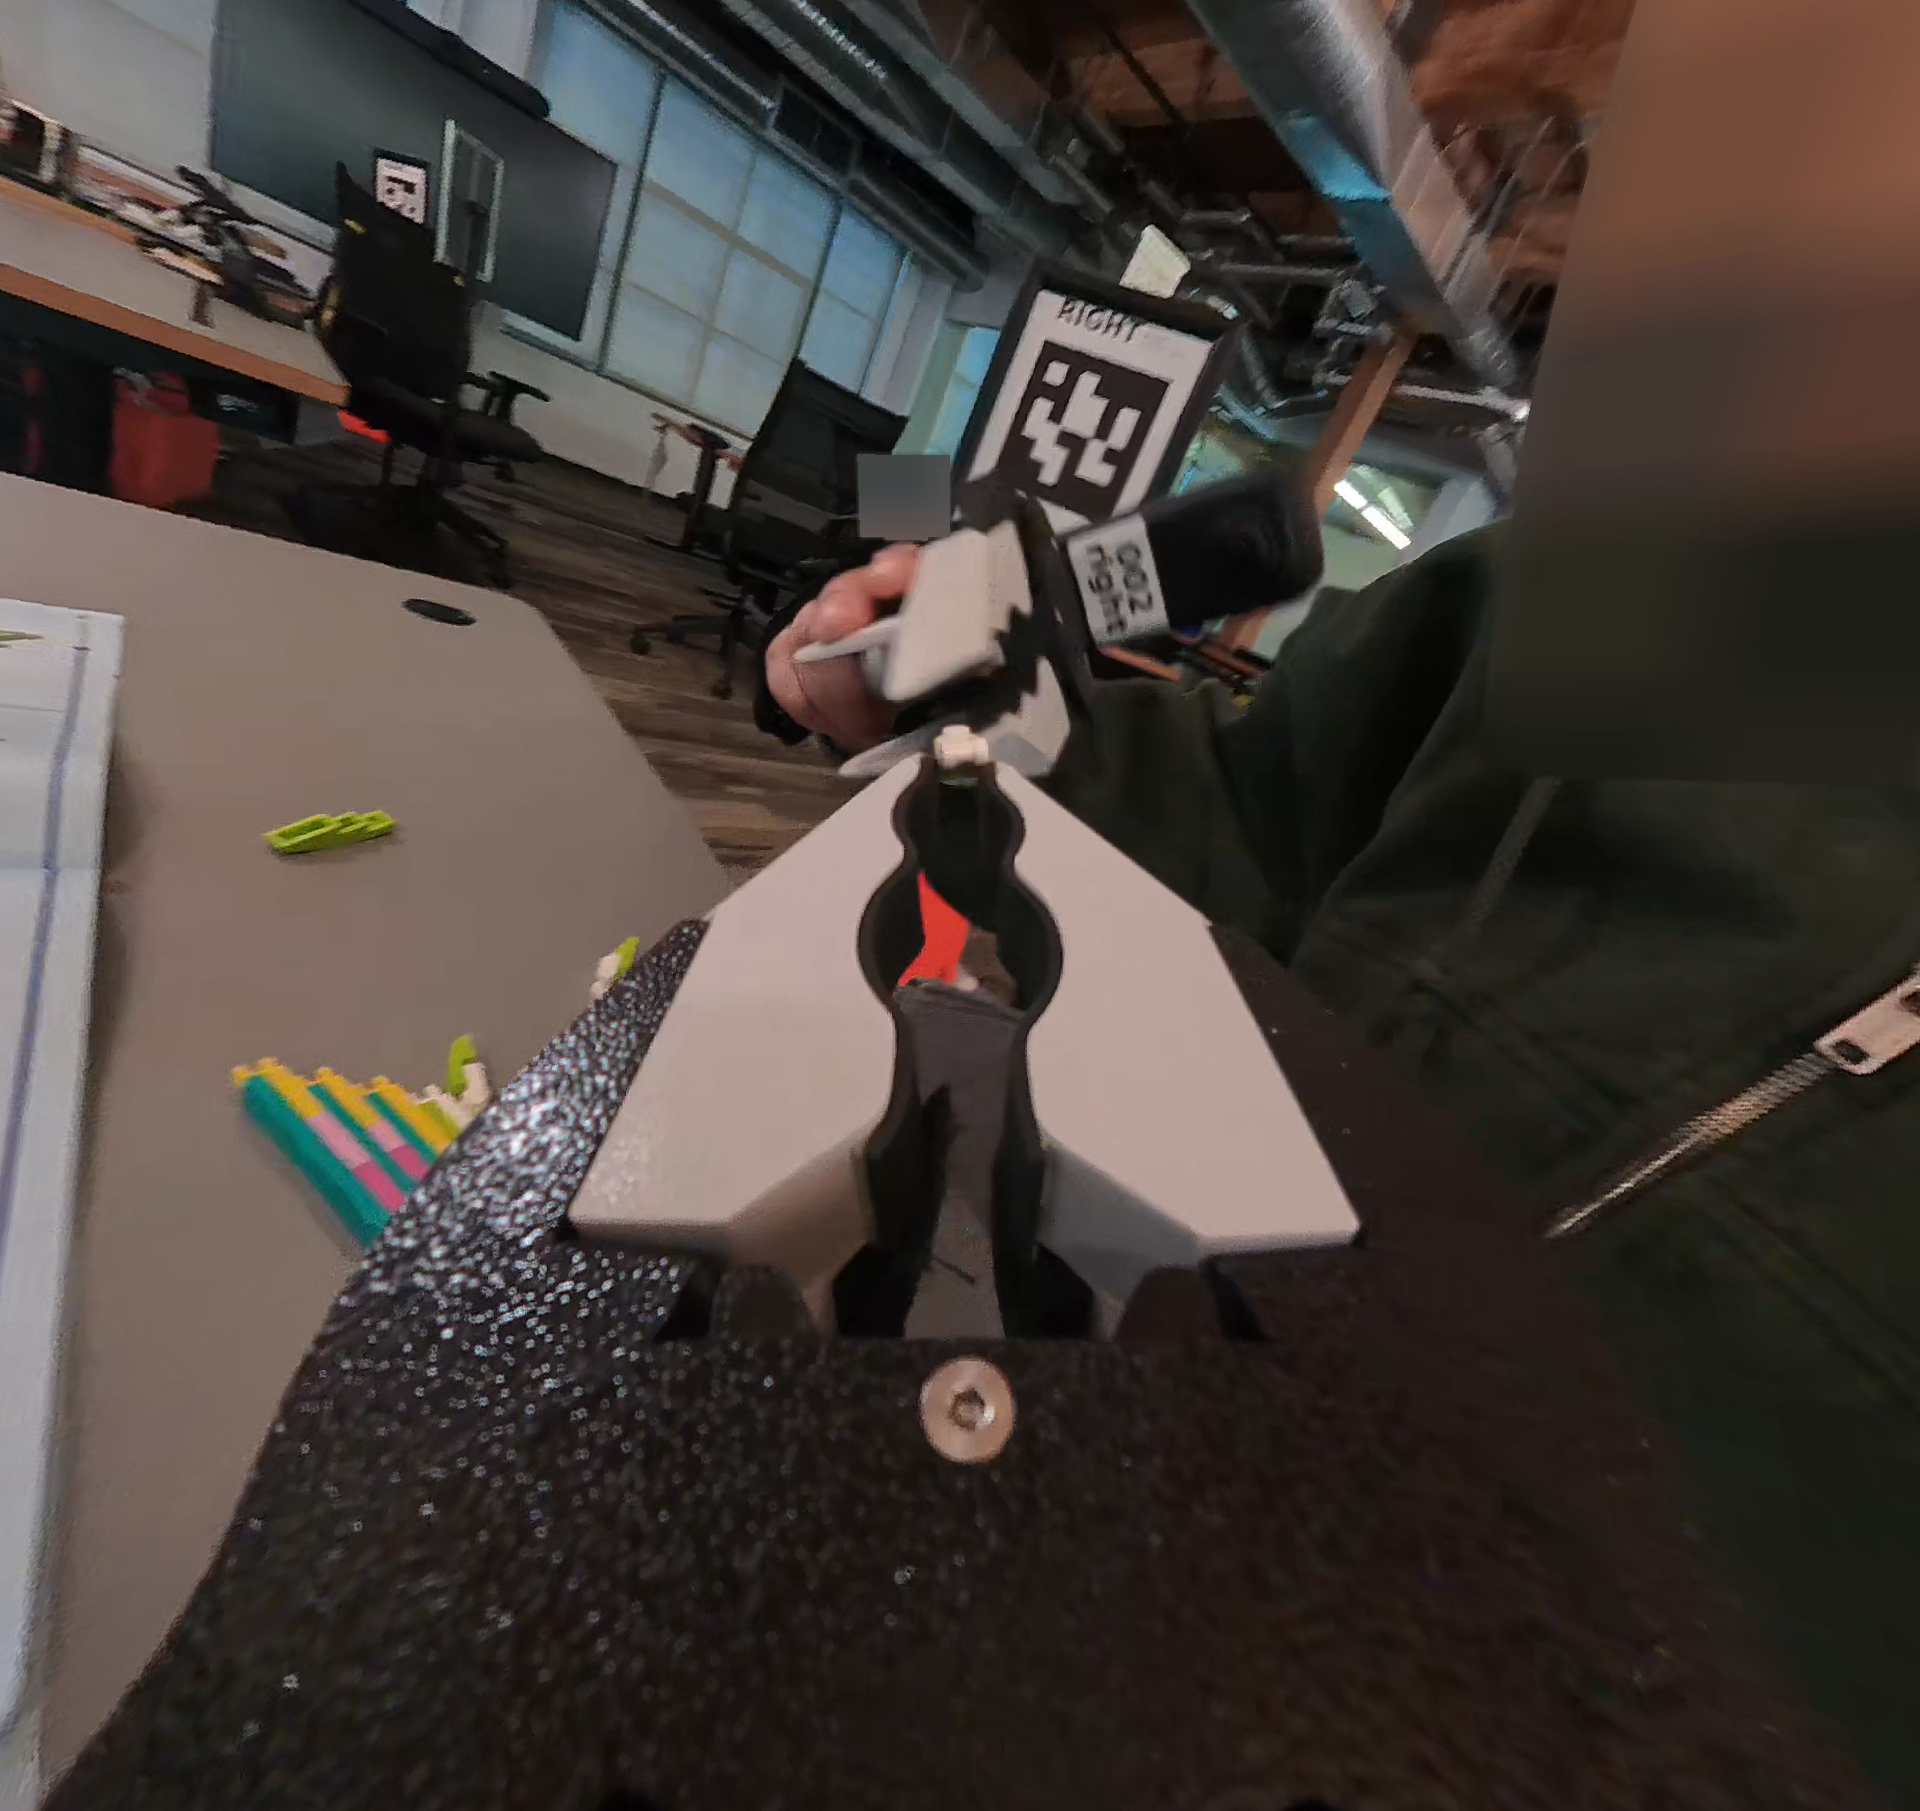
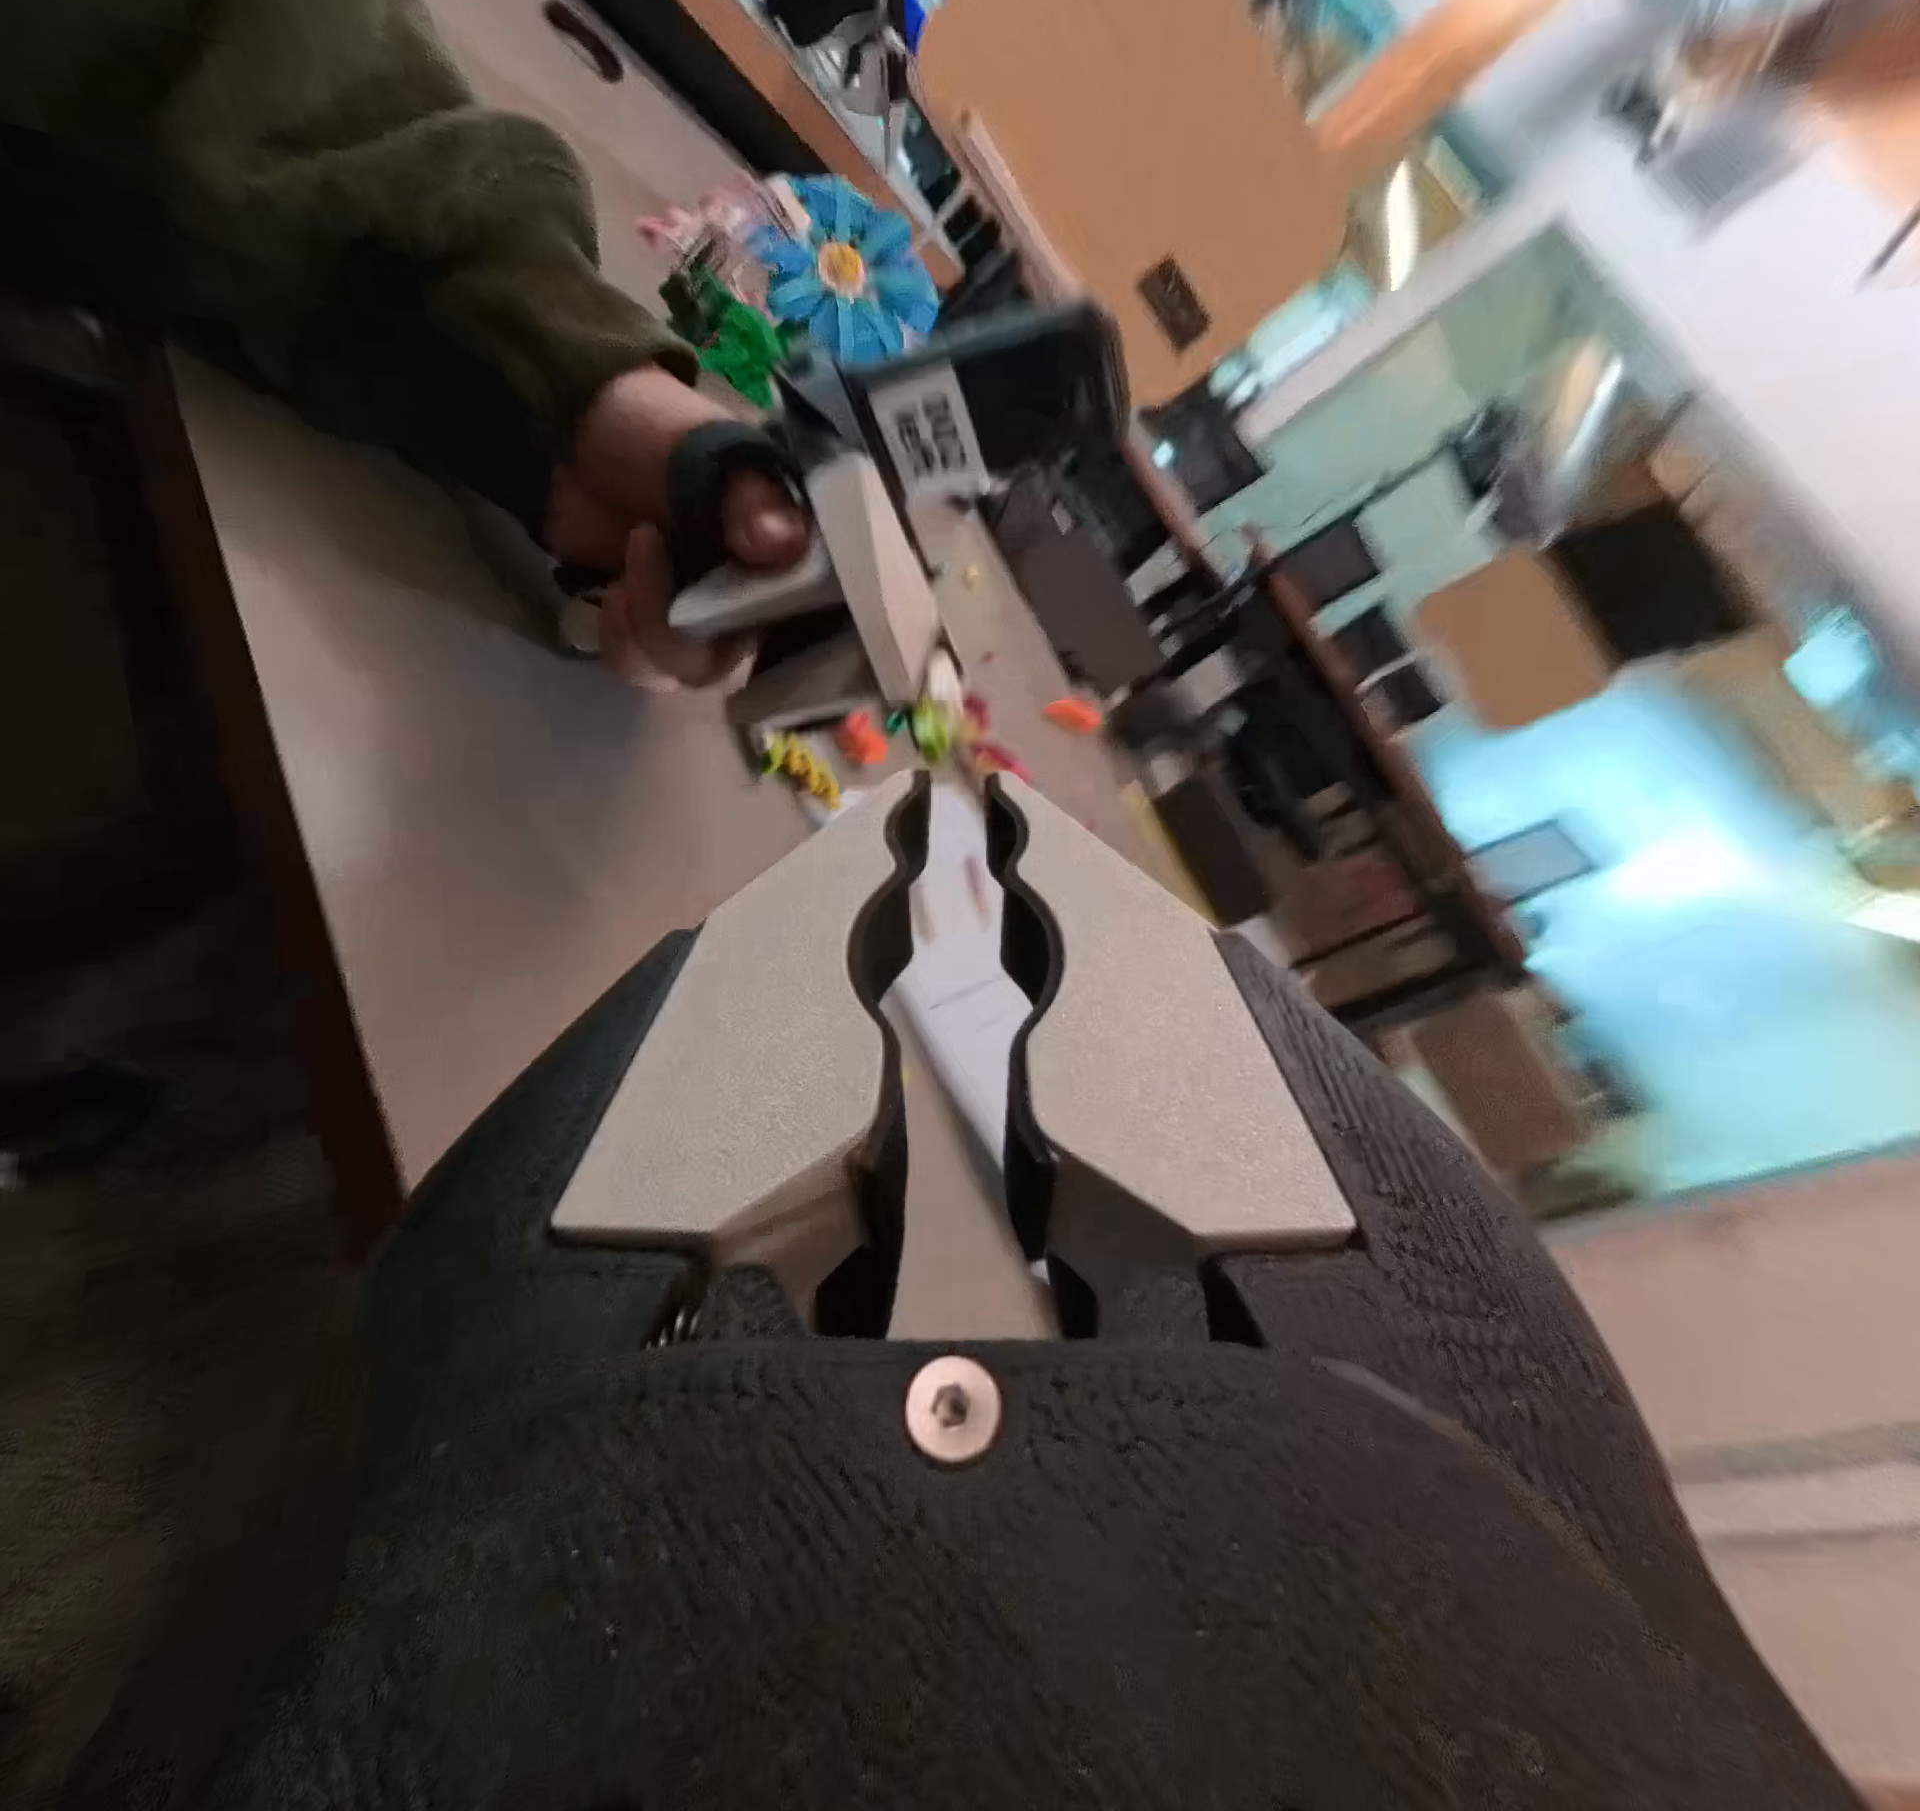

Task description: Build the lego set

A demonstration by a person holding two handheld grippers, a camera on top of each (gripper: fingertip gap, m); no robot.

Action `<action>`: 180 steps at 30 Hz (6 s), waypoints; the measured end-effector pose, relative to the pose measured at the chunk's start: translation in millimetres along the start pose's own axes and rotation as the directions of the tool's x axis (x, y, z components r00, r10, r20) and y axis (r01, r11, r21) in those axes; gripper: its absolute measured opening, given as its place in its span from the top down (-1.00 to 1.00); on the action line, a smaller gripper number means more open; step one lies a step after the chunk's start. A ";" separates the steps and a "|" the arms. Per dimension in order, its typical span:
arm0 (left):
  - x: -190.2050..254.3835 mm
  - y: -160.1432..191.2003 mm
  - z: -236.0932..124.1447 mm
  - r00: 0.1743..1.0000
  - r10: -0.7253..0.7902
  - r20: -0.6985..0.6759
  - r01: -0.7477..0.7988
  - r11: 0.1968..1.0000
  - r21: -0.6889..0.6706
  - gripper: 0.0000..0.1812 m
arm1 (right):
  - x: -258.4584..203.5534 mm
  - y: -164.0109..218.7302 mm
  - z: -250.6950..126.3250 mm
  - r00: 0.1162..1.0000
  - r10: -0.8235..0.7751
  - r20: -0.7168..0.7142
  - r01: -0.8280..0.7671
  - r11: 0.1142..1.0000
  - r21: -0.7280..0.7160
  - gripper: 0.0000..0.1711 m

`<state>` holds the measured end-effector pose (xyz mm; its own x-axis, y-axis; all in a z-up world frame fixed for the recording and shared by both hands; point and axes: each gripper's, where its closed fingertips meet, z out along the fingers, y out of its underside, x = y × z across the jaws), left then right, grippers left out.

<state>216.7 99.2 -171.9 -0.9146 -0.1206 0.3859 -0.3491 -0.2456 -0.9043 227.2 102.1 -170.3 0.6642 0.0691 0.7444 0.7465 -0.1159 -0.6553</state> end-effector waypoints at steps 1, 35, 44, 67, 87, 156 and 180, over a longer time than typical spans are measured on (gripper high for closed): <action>-4.1 0.9 -2.0 0.999 0.016 0.027 -0.016 1.000 -0.013 0.94 | 1.5 15.7 -3.0 0.991 0.129 0.043 -0.127 0.991 -0.041 0.87; -29.3 31.1 -4.1 0.962 0.201 0.185 -0.149 0.953 -0.264 0.94 | -75.1 100.3 -22.3 0.649 0.740 0.176 -0.572 0.628 -0.528 0.78; -27.1 37.4 -2.0 0.963 0.210 0.167 -0.153 0.942 -0.299 0.94 | -76.9 100.0 -25.1 0.630 0.753 0.189 -0.581 0.619 -0.528 0.79; -28.5 37.6 -3.1 0.962 0.208 0.175 -0.148 0.941 -0.304 0.94 | -80.0 92.1 -14.7 0.575 0.803 0.157 -0.631 0.557 -0.540 0.67; -29.0 36.2 -5.4 0.960 0.217 0.178 -0.154 0.938 -0.310 0.94 | -77.3 64.2 -7.0 0.667 0.682 0.301 -0.539 0.720 -0.437 0.73; -25.6 37.7 2.9 0.974 0.146 0.171 -0.095 0.957 -0.276 0.93 | -35.9 33.0 1.0 0.489 0.806 0.333 -0.817 0.557 -0.149 0.92; -8.5 65.4 4.0 0.967 0.243 0.076 -0.173 0.846 -0.504 0.94 | -73.5 27.7 -0.9 0.517 0.741 0.428 -0.623 0.669 -0.406 0.93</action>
<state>202.5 80.2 -233.6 -0.9539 -0.2489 0.1677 -0.2402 0.2979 -0.9239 199.0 92.9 -243.1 0.9141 0.3741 -0.1564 0.0686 -0.5228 -0.8497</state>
